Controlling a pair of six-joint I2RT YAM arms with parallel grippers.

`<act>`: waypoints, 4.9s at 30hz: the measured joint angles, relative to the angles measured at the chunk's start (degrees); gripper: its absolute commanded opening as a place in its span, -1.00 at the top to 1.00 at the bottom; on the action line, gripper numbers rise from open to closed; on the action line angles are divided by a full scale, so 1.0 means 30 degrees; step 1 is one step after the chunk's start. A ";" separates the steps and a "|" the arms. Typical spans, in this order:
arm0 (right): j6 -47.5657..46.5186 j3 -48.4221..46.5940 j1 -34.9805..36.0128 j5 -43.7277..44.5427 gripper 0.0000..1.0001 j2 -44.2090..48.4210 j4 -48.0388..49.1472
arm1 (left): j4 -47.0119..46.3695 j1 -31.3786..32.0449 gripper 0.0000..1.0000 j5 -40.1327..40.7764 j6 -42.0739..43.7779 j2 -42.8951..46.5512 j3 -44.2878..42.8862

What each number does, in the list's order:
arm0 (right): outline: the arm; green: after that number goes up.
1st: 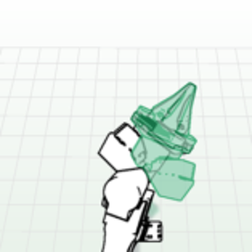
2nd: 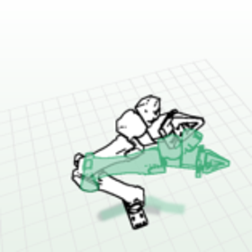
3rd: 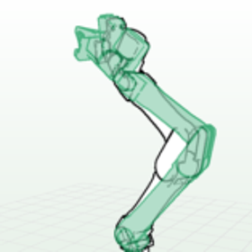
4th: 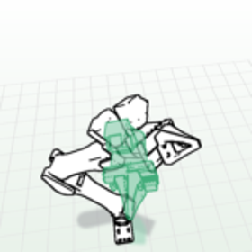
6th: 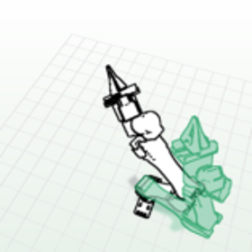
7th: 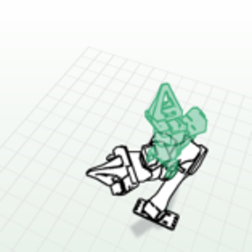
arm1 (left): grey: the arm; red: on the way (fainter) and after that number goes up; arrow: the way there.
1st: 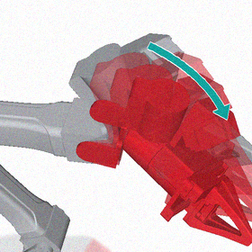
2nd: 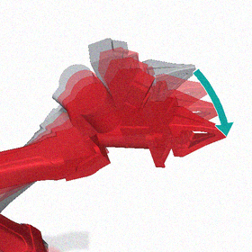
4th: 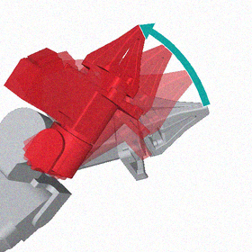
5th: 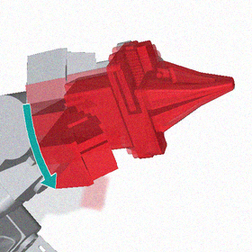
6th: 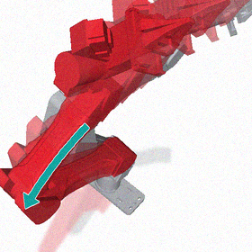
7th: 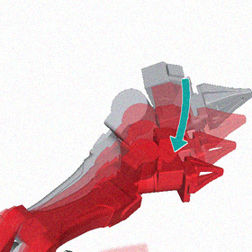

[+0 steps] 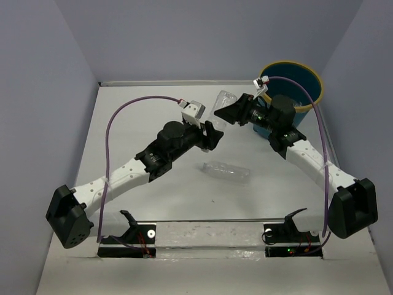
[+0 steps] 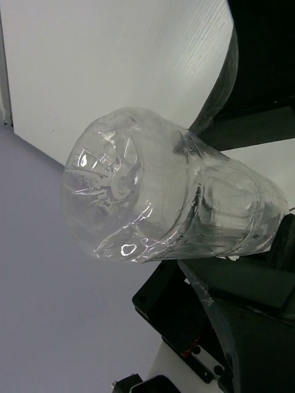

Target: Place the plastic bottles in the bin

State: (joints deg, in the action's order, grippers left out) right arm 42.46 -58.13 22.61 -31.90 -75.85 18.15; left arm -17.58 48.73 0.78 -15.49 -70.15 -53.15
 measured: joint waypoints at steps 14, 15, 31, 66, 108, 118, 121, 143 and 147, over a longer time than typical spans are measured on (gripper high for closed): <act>-0.3002 -0.2739 -0.0641 0.6703 0.51 0.1872 -0.2594 | 0.2528 0.0022 -0.98 0.0095 -0.0539 0.3912 0.0160; -0.3373 -0.3140 -0.1239 0.7271 0.52 0.2266 -0.2790 | 0.2863 0.0022 -0.98 0.0291 -0.0525 0.4473 0.0146; -0.7533 -0.7002 -0.7621 1.6283 0.09 -0.0984 -0.3330 | 0.8604 0.0022 -0.98 0.7060 0.0408 1.1001 0.0721; -1.5074 -0.3490 0.5836 0.8779 -0.99 -0.3643 -1.8491 | 0.8830 0.0022 -0.98 0.9158 0.0488 1.1905 0.0998; -1.3522 -0.8932 -0.5064 1.9314 0.21 -0.1035 -0.3322 | 0.8837 0.0015 -0.98 0.6441 0.0481 1.1708 0.1224; -0.5610 -0.5537 -0.8080 1.7252 -0.46 -0.2725 -0.2871 | 0.8837 0.0015 -0.98 0.6390 0.0488 1.1701 0.1224; -0.3883 -0.4568 -0.8116 1.6750 -0.74 -0.1938 -0.2441 | 0.8837 0.0015 -0.98 0.6390 0.0488 1.1701 0.1224; -0.1515 -0.4335 -0.8007 1.3355 -0.39 0.1209 -0.5056 | 0.8845 0.0015 -0.98 0.7053 0.0488 1.1395 0.1224; -0.1508 -0.3512 -0.8014 1.0338 -0.99 0.4765 -0.4342 | 0.8808 0.0015 -0.98 0.7490 0.0488 1.1293 0.1290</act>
State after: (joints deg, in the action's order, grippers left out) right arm 37.93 -68.66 -1.43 -0.89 -61.56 5.13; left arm 8.84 48.77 23.24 -14.02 -36.27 -49.28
